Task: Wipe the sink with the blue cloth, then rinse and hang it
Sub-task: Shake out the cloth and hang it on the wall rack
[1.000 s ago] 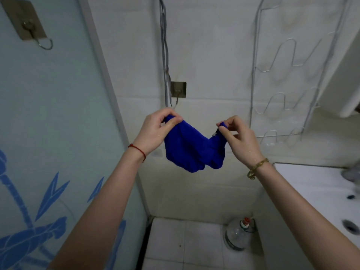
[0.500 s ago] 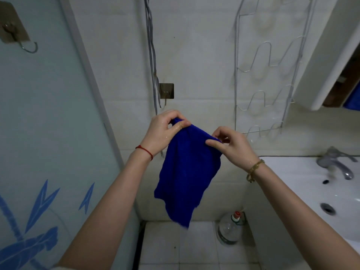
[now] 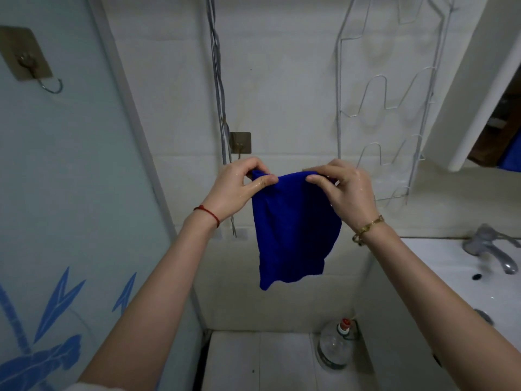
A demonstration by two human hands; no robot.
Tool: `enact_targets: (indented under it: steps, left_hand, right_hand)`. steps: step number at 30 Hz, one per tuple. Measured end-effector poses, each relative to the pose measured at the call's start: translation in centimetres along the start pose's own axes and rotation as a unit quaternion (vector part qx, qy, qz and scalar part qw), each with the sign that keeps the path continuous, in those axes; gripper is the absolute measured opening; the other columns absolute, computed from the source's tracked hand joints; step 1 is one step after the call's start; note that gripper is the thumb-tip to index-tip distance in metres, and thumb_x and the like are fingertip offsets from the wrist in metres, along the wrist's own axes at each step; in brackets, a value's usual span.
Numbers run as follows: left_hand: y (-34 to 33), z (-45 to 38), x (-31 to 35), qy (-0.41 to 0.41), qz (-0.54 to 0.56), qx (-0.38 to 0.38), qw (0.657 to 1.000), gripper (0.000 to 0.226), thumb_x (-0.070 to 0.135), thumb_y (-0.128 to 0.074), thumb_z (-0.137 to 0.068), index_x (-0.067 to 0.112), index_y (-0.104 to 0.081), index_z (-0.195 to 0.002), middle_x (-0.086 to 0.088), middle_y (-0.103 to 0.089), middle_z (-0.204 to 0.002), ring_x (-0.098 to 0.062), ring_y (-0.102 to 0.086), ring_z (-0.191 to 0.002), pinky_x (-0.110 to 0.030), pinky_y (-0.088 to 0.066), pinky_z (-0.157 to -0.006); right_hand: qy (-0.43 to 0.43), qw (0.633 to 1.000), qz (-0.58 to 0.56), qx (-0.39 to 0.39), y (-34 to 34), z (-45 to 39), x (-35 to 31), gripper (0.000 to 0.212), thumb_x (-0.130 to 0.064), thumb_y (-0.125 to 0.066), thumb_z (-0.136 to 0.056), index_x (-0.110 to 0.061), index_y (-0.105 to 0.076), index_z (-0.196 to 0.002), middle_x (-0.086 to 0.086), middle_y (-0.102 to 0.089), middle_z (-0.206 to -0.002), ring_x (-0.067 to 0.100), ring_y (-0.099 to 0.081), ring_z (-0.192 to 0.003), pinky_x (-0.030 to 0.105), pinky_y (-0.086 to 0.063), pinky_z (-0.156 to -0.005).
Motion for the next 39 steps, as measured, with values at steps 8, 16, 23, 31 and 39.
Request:
enact_targets:
  steps: [8, 16, 23, 31, 39]
  left_hand:
    - [-4.5, -1.1, 1.7, 0.036, 0.149, -0.046, 0.987, 0.045, 0.017, -0.078, -0.082, 0.014, -0.05, -0.117, 0.001, -0.066, -0.11, -0.011, -0.065, -0.102, -0.028, -0.056, -0.088]
    - [-6.6, -1.9, 2.2, 0.053, 0.109, -0.028, 0.992, 0.014, 0.019, -0.07, -0.088, 0.024, -0.063, -0.099, 0.001, -0.071, -0.093, -0.013, -0.067, -0.087, -0.023, -0.053, -0.076]
    - [-5.3, -1.8, 2.2, 0.059, 0.112, 0.012, 0.992, 0.01, 0.013, -0.055, -0.097, 0.015, -0.06, -0.105, 0.002, -0.066, -0.097, -0.006, -0.063, -0.091, -0.017, -0.049, -0.078]
    - [-2.5, -1.1, 3.5, 0.028, 0.127, 0.039, 0.991, 0.035, 0.001, -0.036, -0.1, 0.016, -0.063, -0.115, 0.007, -0.066, -0.111, 0.001, -0.059, -0.104, -0.01, -0.043, -0.089]
    - [-1.7, 0.0, 3.3, 0.057, 0.137, 0.02, 0.989, 0.048, -0.003, -0.031, -0.099, 0.021, -0.057, -0.132, 0.013, -0.057, -0.135, -0.002, -0.047, -0.129, -0.03, -0.036, -0.114]
  right_hand:
    - [0.033, 0.999, -0.021, -0.018, 0.8, -2.1, -1.7, 0.02, -0.033, -0.067, -0.086, -0.025, -0.076, -0.101, -0.004, -0.065, -0.079, 0.008, -0.057, -0.068, 0.027, -0.046, -0.065]
    - [-0.104, 0.987, -0.124, -0.011, 1.3, -1.1, 0.8, 0.013, -0.021, -0.078, -0.077, -0.016, -0.075, -0.088, -0.003, -0.073, -0.08, 0.001, -0.063, -0.072, 0.009, -0.044, -0.063]
    - [-0.129, 0.982, -0.139, -0.02, 2.0, 4.1, 2.4, 0.032, -0.024, -0.076, -0.08, -0.018, -0.064, -0.109, -0.005, -0.066, -0.095, 0.005, -0.063, -0.083, 0.018, -0.053, -0.069]
    - [-0.17, 0.975, -0.085, -0.112, -4.0, 11.3, 4.0, 0.007, -0.025, -0.06, -0.093, -0.023, -0.062, -0.1, -0.017, -0.063, -0.093, 0.0, -0.061, -0.082, 0.016, -0.053, -0.065]
    - [-0.291, 0.936, -0.102, -0.171, -9.9, 12.3, 7.3, 0.041, -0.018, -0.065, -0.089, -0.015, -0.049, -0.127, -0.008, -0.054, -0.111, 0.012, -0.061, -0.083, 0.026, -0.055, -0.07]
Point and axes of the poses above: each hand's wrist, its own z-axis away from the middle knuckle, its own y-axis out of the back of the hand, x = y × z, the point moved 9 cm from there along -z, towards the middle knuckle
